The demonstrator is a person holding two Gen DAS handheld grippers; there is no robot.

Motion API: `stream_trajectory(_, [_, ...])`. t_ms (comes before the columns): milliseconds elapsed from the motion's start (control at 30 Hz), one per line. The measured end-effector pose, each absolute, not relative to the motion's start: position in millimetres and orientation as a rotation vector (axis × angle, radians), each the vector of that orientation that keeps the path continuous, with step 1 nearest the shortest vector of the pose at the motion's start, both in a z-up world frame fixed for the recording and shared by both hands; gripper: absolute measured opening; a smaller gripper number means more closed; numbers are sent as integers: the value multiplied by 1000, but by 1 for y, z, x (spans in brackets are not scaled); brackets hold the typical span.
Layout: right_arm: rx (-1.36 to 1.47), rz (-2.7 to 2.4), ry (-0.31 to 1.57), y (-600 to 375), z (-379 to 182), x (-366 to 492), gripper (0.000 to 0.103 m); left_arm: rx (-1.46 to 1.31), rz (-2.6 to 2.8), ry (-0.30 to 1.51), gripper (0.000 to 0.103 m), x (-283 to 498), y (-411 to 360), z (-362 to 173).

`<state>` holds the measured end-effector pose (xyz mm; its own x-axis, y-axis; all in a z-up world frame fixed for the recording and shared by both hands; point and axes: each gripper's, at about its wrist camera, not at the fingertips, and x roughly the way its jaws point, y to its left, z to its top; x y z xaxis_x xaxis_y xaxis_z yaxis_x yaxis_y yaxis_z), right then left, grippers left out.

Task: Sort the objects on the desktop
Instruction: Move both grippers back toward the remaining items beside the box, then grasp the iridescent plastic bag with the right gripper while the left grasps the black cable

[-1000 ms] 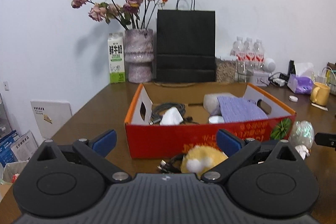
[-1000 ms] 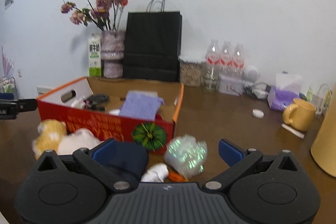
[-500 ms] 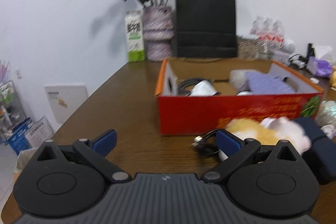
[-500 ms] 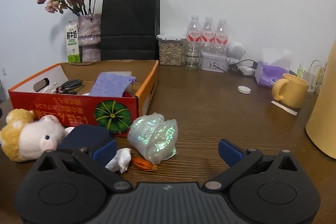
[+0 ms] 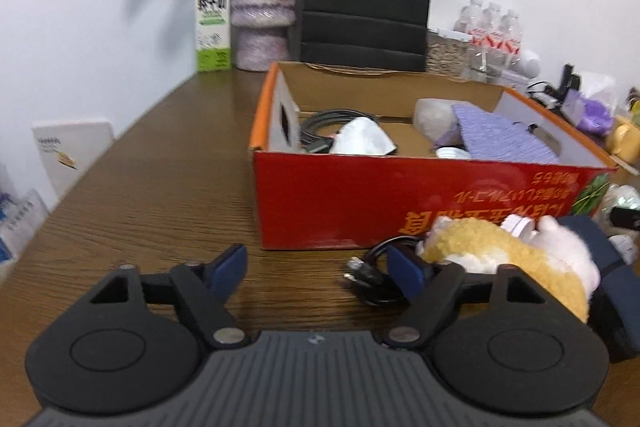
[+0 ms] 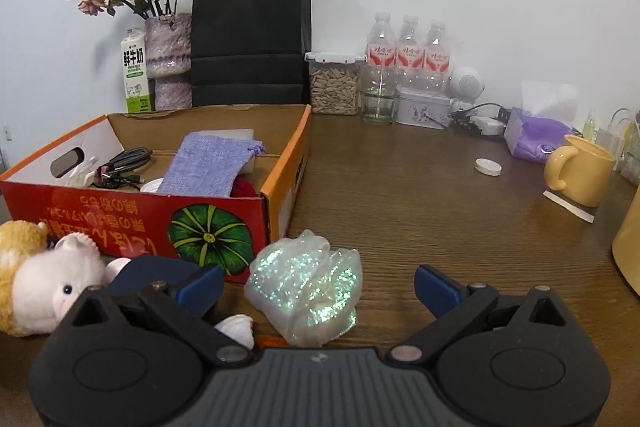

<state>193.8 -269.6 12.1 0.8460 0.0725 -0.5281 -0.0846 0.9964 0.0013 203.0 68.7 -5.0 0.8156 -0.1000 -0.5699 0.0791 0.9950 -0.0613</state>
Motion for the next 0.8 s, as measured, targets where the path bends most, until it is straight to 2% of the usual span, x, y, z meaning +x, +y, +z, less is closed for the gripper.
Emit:
stream_trajectory(67, [-15,93,569,-269,11,198,96,-45,-124,620,63,206,69,-7])
stream_trajectory(100, [-10,101,575,-269,10,200,95,-52,-140,625,60,206,69,-8])
stream_trajectory(167, [-4,111,587,-268,8,203,90,-68,-185,635,39,207,70,-8])
stream_trajectory(200, [-3,115,592,-267,7,204,85,-71,-201,633,34,206,68,-9])
stream_trajectory(233, [-3,119,598,-267,6,205,80,-66,-216,630,23,205,66,-8])
stream_trajectory(267, [0,124,603,-267,5,204,76,-54,-212,625,21,203,63,-8])
stream_trajectory(333, [9,130,610,-267,4,203,54,-36,-184,608,17,201,60,-7])
stream_trajectory(433, [29,138,602,-270,5,199,43,-68,-158,603,16,197,65,-5])
stream_trajectory(600, [32,142,562,-270,10,188,41,-84,-129,563,11,186,74,3])
stream_trajectory(800, [38,143,533,-271,18,178,41,-78,-91,580,12,182,83,4])
